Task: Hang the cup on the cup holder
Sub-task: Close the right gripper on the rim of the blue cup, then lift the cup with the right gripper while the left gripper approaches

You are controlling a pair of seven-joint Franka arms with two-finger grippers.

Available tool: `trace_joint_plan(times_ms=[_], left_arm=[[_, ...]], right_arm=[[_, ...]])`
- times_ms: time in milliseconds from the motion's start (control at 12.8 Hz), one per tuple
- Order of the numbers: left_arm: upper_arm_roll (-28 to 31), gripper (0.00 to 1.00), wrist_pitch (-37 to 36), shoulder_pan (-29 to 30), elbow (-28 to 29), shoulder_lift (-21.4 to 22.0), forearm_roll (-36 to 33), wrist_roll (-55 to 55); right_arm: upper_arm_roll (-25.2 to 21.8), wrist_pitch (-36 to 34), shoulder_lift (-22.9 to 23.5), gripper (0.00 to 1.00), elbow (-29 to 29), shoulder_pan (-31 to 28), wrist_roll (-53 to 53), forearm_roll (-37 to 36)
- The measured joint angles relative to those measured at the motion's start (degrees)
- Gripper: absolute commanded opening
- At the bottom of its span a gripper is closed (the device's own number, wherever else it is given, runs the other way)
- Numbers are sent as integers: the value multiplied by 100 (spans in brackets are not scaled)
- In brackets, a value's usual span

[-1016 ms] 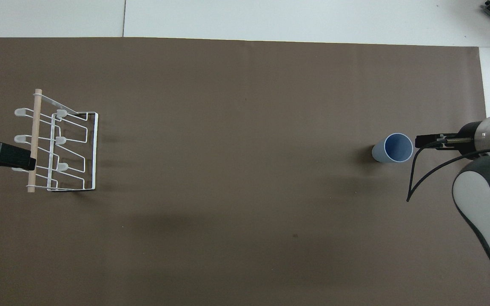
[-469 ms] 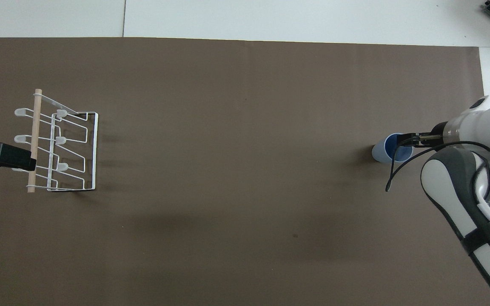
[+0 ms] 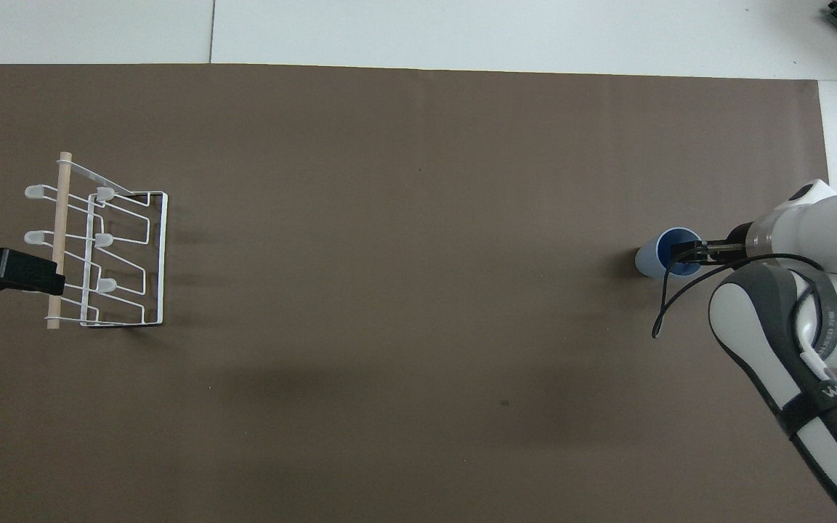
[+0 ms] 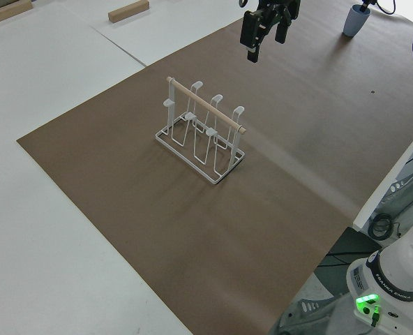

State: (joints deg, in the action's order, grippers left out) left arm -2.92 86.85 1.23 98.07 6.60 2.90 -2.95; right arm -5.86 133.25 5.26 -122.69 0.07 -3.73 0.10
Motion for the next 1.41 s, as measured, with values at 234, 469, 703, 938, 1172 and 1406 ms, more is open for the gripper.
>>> trace_joint_plan(times_ms=[234,469,703,938,1172,1406], left_arm=[[-3,100,5,0,21,17,0,0],[-4,100,18,0,81,38,0,0],[-7,100,67,0,122,52,0,0],[-7,100,85,0,133,64,0,0],[-7,100,89,0,136,73,0,0],[-14,100,93,-1,138,75,0,0]], right_arm=[[-7,221,-2,100,-175,-22,0,0],[-26,221,-22,100,-222,-43,1,0],[-30,221,-37,77,-269,-43,126,0],[-26,221,-40,17,-277,-40,336,0],[-18,221,-43,0,-278,-38,354,1],[-6,230,-66,0,-270,-21,357,14]])
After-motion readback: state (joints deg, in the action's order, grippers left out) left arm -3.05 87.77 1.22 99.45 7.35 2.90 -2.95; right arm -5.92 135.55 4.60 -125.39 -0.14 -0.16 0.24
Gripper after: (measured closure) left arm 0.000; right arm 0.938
